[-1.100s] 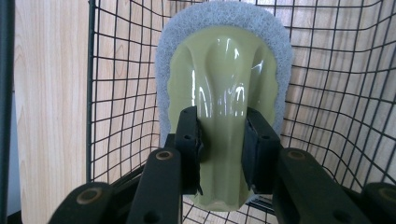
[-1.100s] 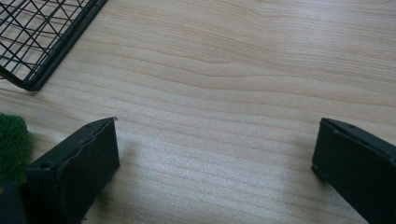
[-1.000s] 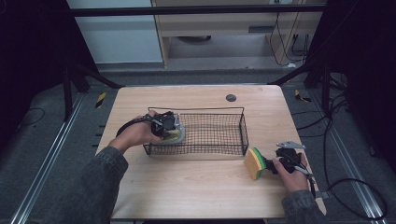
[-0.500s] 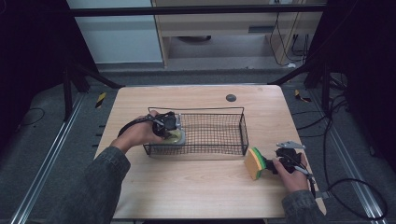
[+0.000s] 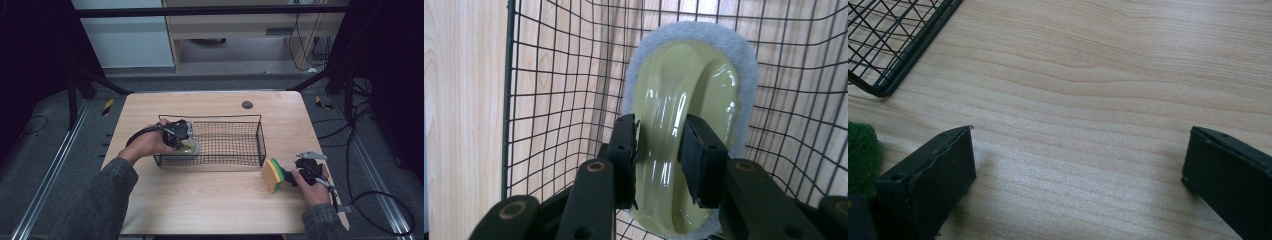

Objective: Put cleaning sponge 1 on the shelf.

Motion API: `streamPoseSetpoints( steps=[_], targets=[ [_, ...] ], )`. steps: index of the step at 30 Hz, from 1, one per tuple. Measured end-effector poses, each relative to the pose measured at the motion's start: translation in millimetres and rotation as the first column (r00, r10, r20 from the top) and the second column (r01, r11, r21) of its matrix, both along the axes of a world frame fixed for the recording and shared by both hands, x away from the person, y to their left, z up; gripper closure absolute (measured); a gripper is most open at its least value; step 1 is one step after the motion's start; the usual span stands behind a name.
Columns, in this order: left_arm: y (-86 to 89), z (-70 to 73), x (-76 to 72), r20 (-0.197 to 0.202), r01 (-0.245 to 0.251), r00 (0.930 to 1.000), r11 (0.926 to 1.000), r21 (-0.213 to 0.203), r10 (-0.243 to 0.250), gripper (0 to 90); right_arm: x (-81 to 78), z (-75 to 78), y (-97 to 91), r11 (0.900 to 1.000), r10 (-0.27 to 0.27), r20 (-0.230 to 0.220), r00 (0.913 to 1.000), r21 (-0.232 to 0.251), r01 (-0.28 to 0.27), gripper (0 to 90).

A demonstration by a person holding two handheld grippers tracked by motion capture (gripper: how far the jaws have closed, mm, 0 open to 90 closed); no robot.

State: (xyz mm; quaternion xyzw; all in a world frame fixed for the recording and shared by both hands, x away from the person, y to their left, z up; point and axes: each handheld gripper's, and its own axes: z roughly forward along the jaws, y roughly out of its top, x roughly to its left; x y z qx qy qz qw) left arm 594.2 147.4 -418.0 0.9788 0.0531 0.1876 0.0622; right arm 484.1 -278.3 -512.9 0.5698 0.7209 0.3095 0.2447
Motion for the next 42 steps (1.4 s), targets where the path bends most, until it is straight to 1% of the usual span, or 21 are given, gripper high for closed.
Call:
streamPoseSetpoints(
  steps=[3,4,5,6,10,16,23,24,28,29,30,33,34,35,36,37,38,39,40,41,42],
  targets=[
    [1.1,2.8,-1.7,0.001,-0.002,1.0,0.9999,-0.013,0.002,67.4,-0.1,0.1,0.1,1.0,-0.001,-0.002,1.0,0.0,0.001,0.8],
    [1.9,6.4,-2.7,0.004,-0.004,1.0,0.9994,-0.035,0.004,67.3,-0.1,0.1,0.0,1.0,-0.001,-0.002,1.0,0.0,0.001,0.8],
    [1.9,6.4,-2.7,0.004,-0.004,1.0,0.9994,-0.035,0.004,67.4,-0.1,0.1,0.0,1.0,-0.001,-0.002,1.0,0.0,0.001,0.8],
    [2.7,10.5,-3.8,0.009,-0.007,0.9999,0.9986,-0.053,0.007,67.4,-0.1,0.1,0.1,1.0,-0.001,-0.002,1.0,0.001,0.001,0.8],
    [3.2,16.1,-5.2,0.021,-0.01,0.9997,0.9979,-0.064,0.011,67.3,0.0,0.0,0.0,1.0,0.0,0.0,1.0,-0.001,0.0,0.8],
    [1.9,18.9,-6.4,0.036,0.004,0.9994,0.9979,-0.064,-0.002,66.9,0.0,0.0,0.0,1.0,0.0,0.0,1.0,-0.001,0.0,0.8],
    [1.2,19.3,-7.3,0.037,0.003,0.9993,0.9978,-0.067,0.0,66.8,0.0,0.0,0.0,1.0,0.0,0.0,1.0,-0.001,0.0,0.8],
    [1.2,19.3,-8.0,0.036,-0.006,0.9993,0.9974,-0.071,0.008,66.7,0.0,0.0,-0.1,1.0,0.001,0.0,1.0,-0.001,-0.001,0.8],
    [0.0,22.0,-8.7,0.054,0.0,0.9986,0.9975,-0.07,0.004,65.4,0.0,0.0,0.0,1.0,0.0,-0.001,1.0,-0.001,0.0,0.8],
    [-0.2,22.3,-9.6,0.051,-0.01,0.9986,0.997,-0.076,0.014,65.0,0.0,0.0,0.0,1.0,0.0,0.0,1.0,-0.001,0.0,0.8],
    [-0.4,23.6,-9.3,0.063,-0.003,0.998,0.9971,-0.076,0.007,64.2,-0.1,0.1,0.1,1.0,-0.001,-0.002,1.0,0.0,0.001,0.8],
    [-0.8,26.1,-10.0,0.076,-0.016,0.9968,0.9961,-0.087,0.022,57.5,0.0,0.0,0.0,1.0,0.0,0.0,1.0,-0.001,0.0,0.8],
    [-1.0,29.2,-11.1,0.096,-0.026,0.9947,0.9946,-0.1,0.036,55.0,-0.1,0.1,0.1,1.0,-0.002,-0.002,1.0,0.001,0.002,0.8],
    [-1.0,29.2,-11.1,0.096,-0.026,0.9947,0.9946,-0.1,0.036,50.8,-0.1,0.1,0.1,1.0,-0.002,-0.002,1.0,0.001,0.002,0.8],
    [-1.5,32.6,-11.9,0.127,-0.041,0.9904,0.9932,-0.109,0.055,44.8,-0.1,0.1,0.1,1.0,-0.001,-0.002,1.0,0.0,0.001,0.8],
    [-1.5,32.6,-11.9,0.127,-0.041,0.9904,0.9932,-0.109,0.055,38.2,-0.1,0.1,0.1,1.0,-0.001,-0.002,1.0,0.0,0.001,0.8],
    [-1.3,36.9,-12.9,0.151,-0.068,0.9845,0.9876,-0.141,0.089,31.9,0.0,0.0,0.0,1.0,0.0,-0.001,1.0,0.0,0.0,0.8],
    [-1.3,36.9,-12.9,0.151,-0.068,0.9845,0.9876,-0.141,0.089,26.5,0.0,0.0,0.0,1.0,0.0,-0.001,1.0,0.0,0.0,0.8],
    [-0.8,39.9,-13.6,0.161,-0.079,0.9814,0.984,-0.16,0.105,21.6,0.0,0.0,0.0,1.0,0.0,-0.001,1.0,0.0,0.0,0.8],
    [0.7,46.0,-15.7,0.17,-0.105,0.9751,0.9722,-0.209,0.142,17.8,0.0,0.0,0.0,1.0,0.0,0.0,1.0,0.0,0.0,0.8],
    [2.0,49.7,-16.8,0.173,-0.112,0.9726,0.9664,-0.231,0.155,15.1,0.0,0.0,0.0,1.0,0.0,0.0,1.0,-0.001,0.0,0.8]
  ],
)
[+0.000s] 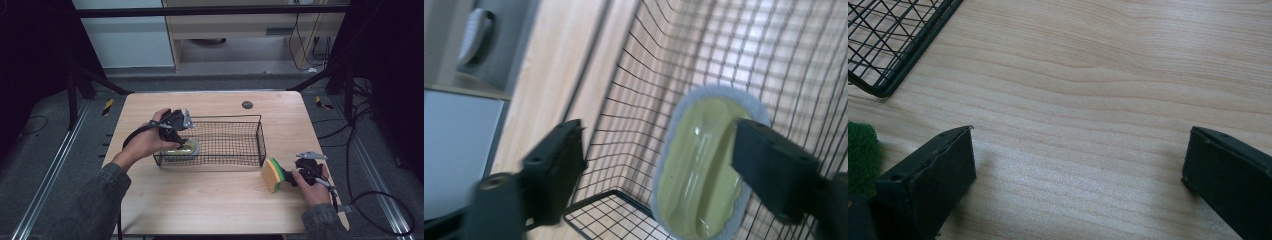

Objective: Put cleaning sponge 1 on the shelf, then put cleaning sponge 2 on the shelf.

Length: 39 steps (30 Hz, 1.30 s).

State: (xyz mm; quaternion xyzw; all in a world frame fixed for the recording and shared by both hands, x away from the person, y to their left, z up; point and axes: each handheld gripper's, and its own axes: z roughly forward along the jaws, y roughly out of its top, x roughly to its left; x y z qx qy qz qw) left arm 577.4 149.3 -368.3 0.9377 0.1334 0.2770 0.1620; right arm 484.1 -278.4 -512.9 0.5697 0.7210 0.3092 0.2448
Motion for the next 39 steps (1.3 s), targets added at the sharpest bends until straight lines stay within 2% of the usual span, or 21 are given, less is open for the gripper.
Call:
streamPoseSetpoints(
  steps=[7,11,12,13,14,15,16,17,18,19,21,22,23,25,27,29,30,32,34,36,39],
  targets=[
    [13.6,18.4,-14.3,0.017,-0.062,0.9977,0.9847,-0.163,0.066,7.9,0.0,0.0,0.0,1.0,0.0,0.0,1.0,0.0,0.0,0.8],
    [28.1,22.0,-30.4,0.016,-0.114,0.9923,0.9539,-0.278,0.123,6.3,0.0,0.0,-0.1,1.0,0.0,0.0,1.0,0.001,0.0,0.8],
    [36.8,20.5,-39.6,0.019,-0.132,0.9892,0.9375,-0.322,0.145,5.8,0.1,0.0,0.0,1.0,0.0,0.0,1.0,0.002,0.0,0.7],
    [36.8,20.5,-39.6,0.019,-0.132,0.9892,0.9375,-0.322,0.145,5.3,0.1,0.0,-0.1,1.0,0.001,0.0,1.0,0.002,-0.001,0.7],
    [46.3,17.0,-49.8,0.021,-0.156,0.9844,0.9195,-0.361,0.175,5.1,0.0,0.0,0.0,1.0,0.0,0.0,1.0,0.003,0.0,0.8],
    [46.3,17.0,-49.8,0.021,-0.156,0.9844,0.9195,-0.361,0.175,4.9,0.0,0.0,0.0,1.0,0.0,0.0,1.0,0.003,0.0,0.8],
    [56.9,11.1,-59.9,0.019,-0.189,0.9768,0.8977,-0.398,0.214,4.8,0.1,0.0,-0.1,1.0,0.0,0.0,1.0,0.003,0.0,0.8],
    [56.9,11.1,-59.9,0.019,-0.189,0.9768,0.8977,-0.398,0.214,4.8,0.1,0.0,-0.1,1.0,0.0,0.0,1.0,0.003,0.0,0.8],
    [67.8,1.4,-70.2,-0.001,-0.228,0.9674,0.8684,-0.44,0.253,4.8,-0.3,0.0,-0.2,1.0,-0.002,-0.001,1.0,0.0,0.002,0.8],
    [67.8,1.4,-70.2,-0.001,-0.228,0.9674,0.8684,-0.44,0.253,4.9,-0.3,0.0,-0.2,1.0,-0.002,-0.001,1.0,0.0,0.002,0.8],
    [78.6,-10.1,-80.1,-0.01,-0.263,0.9563,0.8448,-0.466,0.292,5.2,-0.9,-0.1,-0.3,1.0,-0.002,-0.001,1.0,-0.001,0.002,0.9],
    [88.1,-23.2,-88.9,-0.022,-0.286,0.9467,0.8083,-0.514,0.321,5.7,-0.9,-0.1,-0.3,1.0,-0.002,-0.001,1.0,0.0,0.002,0.9],
    [91.3,-30.2,-93.4,-0.041,-0.308,0.9403,0.7916,-0.528,0.338,5.7,-1.1,0.0,-0.3,1.0,-0.004,-0.002,1.0,0.0,0.004,1.0],
    [95.5,-41.9,-98.9,-0.046,-0.34,0.929,0.7991,-0.496,0.367,5.7,-1.5,0.9,-0.4,1.0,-0.005,-0.009,0.9999,0.007,0.005,3.1],
    [101.3,-52.6,-105.6,-0.047,-0.375,0.913,0.7898,-0.485,0.405,5.7,-2.0,4.8,-2.0,1.0,0.0,-0.027,0.9996,0.006,0.0,9.7],
    [104.4,-58.4,-107.9,-0.055,-0.384,0.9106,0.7901,-0.477,0.41,5.5,-3.1,7.2,-3.0,0.9999,0.002,-0.026,0.9997,0.014,-0.002,10.1],
    [110.7,-71.2,-111.8,-0.104,-0.417,0.9013,0.7771,-0.471,0.421,5.5,-7.7,12.5,-5.1,0.9996,-0.015,-0.008,0.9999,0.023,0.015,10.1],
    [113.6,-77.9,-113.3,-0.128,-0.428,0.8987,0.7732,-0.468,0.42,5.5,-10.0,15.1,-5.7,0.9997,-0.015,0.003,0.9999,0.019,0.015,11.2],
    [119.4,-95.4,-112.3,-0.166,-0.459,0.8868,0.7802,-0.425,0.431,5.5,-16.9,25.0,-7.2,1.0,-0.009,-0.014,0.9999,-0.004,0.009,14.2],
    [123.7,-102.4,-107.9,-0.191,-0.487,0.8727,0.7709,-0.411,0.449,5.6,-23.2,33.2,-7.5,0.9999,-0.002,-0.028,0.9996,-0.014,0.002,17.1],
    [124.8,-113.2,-105.1,-0.225,-0.502,0.8648,0.7745,-0.385,0.449,5.5,-34.9,42.9,-6.6,0.9989,0.025,-0.06,0.9979,-0.037,-0.027,19.1]
  ],
)
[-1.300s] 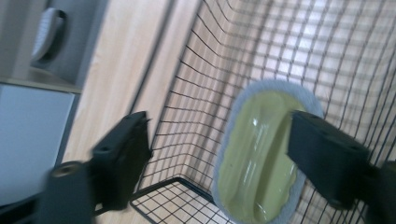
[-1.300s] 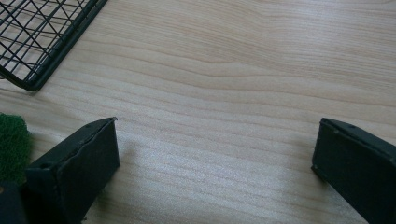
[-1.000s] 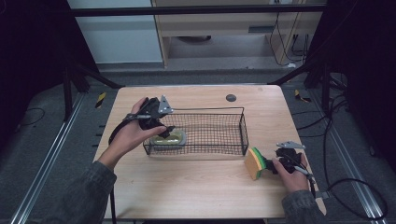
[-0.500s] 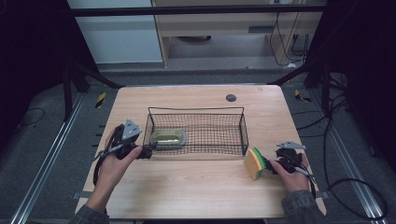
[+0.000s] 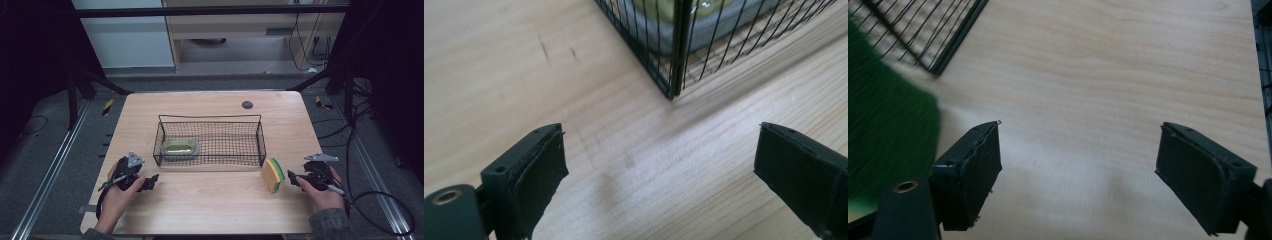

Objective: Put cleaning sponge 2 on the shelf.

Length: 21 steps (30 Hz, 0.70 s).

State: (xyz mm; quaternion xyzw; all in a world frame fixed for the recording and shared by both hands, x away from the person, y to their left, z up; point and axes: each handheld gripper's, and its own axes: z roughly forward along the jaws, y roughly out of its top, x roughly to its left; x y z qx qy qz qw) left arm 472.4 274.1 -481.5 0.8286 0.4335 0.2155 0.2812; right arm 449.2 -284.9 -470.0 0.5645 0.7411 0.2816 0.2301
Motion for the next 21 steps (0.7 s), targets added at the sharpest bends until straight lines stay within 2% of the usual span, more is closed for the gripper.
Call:
streamPoseSetpoints(
  steps=[1,4,5,7,8,9,10,11,12,13,14,15,16,18,19,20,21],
  targets=[
    [-0.1,-3.4,0.6,-0.012,0.003,0.9999,0.9999,0.01,-0.003,5.5,-4.0,3.8,1.0,1.0,-0.001,-0.019,0.9998,-0.005,0.001,19.9],
    [0.2,-8.6,2.1,-0.032,0.003,0.9995,1.0,0.003,-0.003,5.5,-9.9,11.4,2.2,0.9998,0.008,-0.037,0.9993,-0.017,-0.009,21.3],
    [-0.5,-12.7,3.6,-0.051,0.0,0.9987,0.9999,-0.013,0.0,5.5,-14.3,21.1,3.4,0.9998,0.01,-0.051,0.9987,-0.017,-0.011,22.2],
    [-2.8,-15.0,4.1,-0.057,0.009,0.9983,0.9998,-0.02,-0.01,5.0,-17.1,33.2,5.6,0.9996,0.015,-0.054,0.9984,-0.022,-0.017,23.9],
    [-2.8,-15.0,4.1,-0.057,0.009,0.9983,0.9998,-0.02,-0.01,4.5,-17.1,33.2,5.6,0.9996,0.015,-0.054,0.9984,-0.022,-0.017,23.9],
    [-3.7,-15.4,4.2,-0.057,0.008,0.9984,0.9997,-0.025,-0.009,4.6,-18.7,46.5,9.0,0.9994,0.024,-0.057,0.9981,-0.025,-0.025,24.9],
    [-4.2,-15.6,4.7,-0.056,0.01,0.9984,0.9996,-0.027,-0.011,4.6,-18.7,46.5,9.0,0.9994,0.024,-0.057,0.9981,-0.025,-0.025,24.9],
    [-3.1,-16.9,6.3,-0.057,0.009,0.9983,0.9993,-0.036,-0.011,3.5,-19.0,60.3,12.9,0.9988,0.037,-0.055,0.9978,-0.031,-0.039,26.1],
    [-3.1,-16.9,6.3,-0.057,0.009,0.9983,0.9993,-0.036,-0.011,2.3,-19.0,60.3,12.9,0.9988,0.037,-0.055,0.9978,-0.031,-0.039,26.1],
    [-0.9,-20.1,8.1,-0.06,0.001,0.9982,0.9974,-0.072,-0.005,1.5,-18.3,73.6,17.3,0.9977,0.054,-0.055,0.997,-0.038,-0.056,27.1],
    [-0.9,-20.1,8.1,-0.06,0.001,0.9982,0.9974,-0.072,-0.005,0.0,-18.3,73.6,17.3,0.9977,0.054,-0.055,0.997,-0.038,-0.056,27.1],
    [1.0,-21.8,8.8,-0.044,0.007,0.999,0.9968,-0.08,-0.01,0.0,-17.0,86.2,23.4,0.9956,0.076,-0.051,0.9958,-0.051,-0.078,27.5],
    [1.4,-22.5,9.1,-0.037,0.007,0.9993,0.9963,-0.086,-0.01,0.0,-16.3,92.3,26.8,0.9941,0.09,-0.049,0.9947,-0.057,-0.092,27.5],
    [1.8,-23.1,9.4,-0.031,0.008,0.9995,0.9959,-0.091,-0.011,0.0,-15.6,98.0,30.2,0.9928,0.101,-0.048,0.9937,-0.06,-0.104,27.3],
    [2.6,-23.3,10.3,-0.026,0.013,0.9995,0.9959,-0.089,-0.015,0.0,-14.3,107.2,36.5,0.9905,0.122,-0.048,0.9914,-0.059,-0.124,26.2],
    [2.6,-23.3,10.3,-0.026,0.013,0.9995,0.9959,-0.089,-0.015,0.0,-14.3,107.2,36.5,0.9905,0.122,-0.048,0.9914,-0.059,-0.124,26.2],
    [3.0,-23.9,11.0,-0.021,0.012,0.9997,0.9954,-0.095,-0.014,0.0,-12.4,114.3,41.7,0.9879,0.138,-0.052,0.9891,-0.064,-0.141,24.4]
  ],
)
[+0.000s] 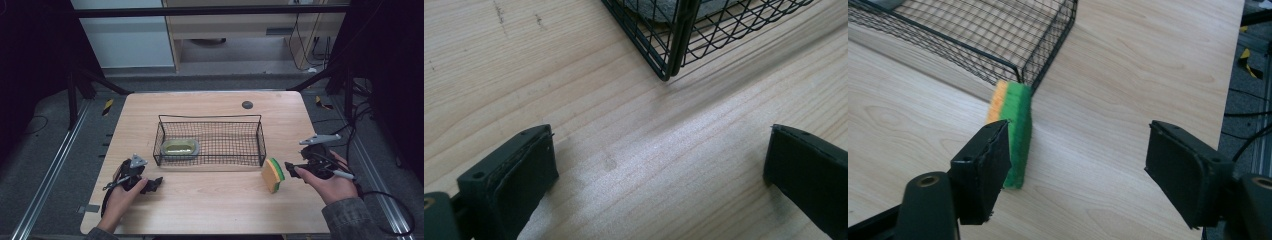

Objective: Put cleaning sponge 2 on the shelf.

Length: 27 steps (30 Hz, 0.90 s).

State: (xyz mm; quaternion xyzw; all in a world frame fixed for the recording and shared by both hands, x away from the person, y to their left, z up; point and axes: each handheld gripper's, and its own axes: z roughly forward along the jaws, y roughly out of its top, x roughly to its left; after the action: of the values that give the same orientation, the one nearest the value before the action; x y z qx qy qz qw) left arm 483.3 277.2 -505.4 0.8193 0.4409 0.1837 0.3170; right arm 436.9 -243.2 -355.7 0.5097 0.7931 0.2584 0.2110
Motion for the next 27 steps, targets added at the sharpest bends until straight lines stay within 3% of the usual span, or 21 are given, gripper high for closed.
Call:
streamPoseSetpoints(
  steps=[4,11,18,27],
  targets=[
    [1.3,-1.0,-0.2,0.008,0.006,0.9999,0.9999,-0.008,-0.006,0.0,4.6,10.0,8.4,0.9997,0.017,-0.014,0.9998,0.018,-0.017,21.9],
    [2.3,-1.4,0.6,0.014,0.001,0.9999,0.9999,-0.01,-0.001,0.0,10.2,12.2,23.8,0.9978,0.051,-0.057,0.997,0.046,-0.049,22.3],
    [2.6,-1.7,0.6,0.015,-0.002,0.9999,0.9999,-0.015,0.002,0.0,14.2,4.2,38.8,0.9959,0.071,-0.089,0.9934,0.062,-0.066,25.9],
    [2.6,-1.7,0.6,0.015,-0.002,0.9999,0.9999,-0.014,0.002,0.0,21.7,-13.9,46.6,0.9971,0.071,-0.137,0.988,0.036,-0.066,27.4]
  ],
)
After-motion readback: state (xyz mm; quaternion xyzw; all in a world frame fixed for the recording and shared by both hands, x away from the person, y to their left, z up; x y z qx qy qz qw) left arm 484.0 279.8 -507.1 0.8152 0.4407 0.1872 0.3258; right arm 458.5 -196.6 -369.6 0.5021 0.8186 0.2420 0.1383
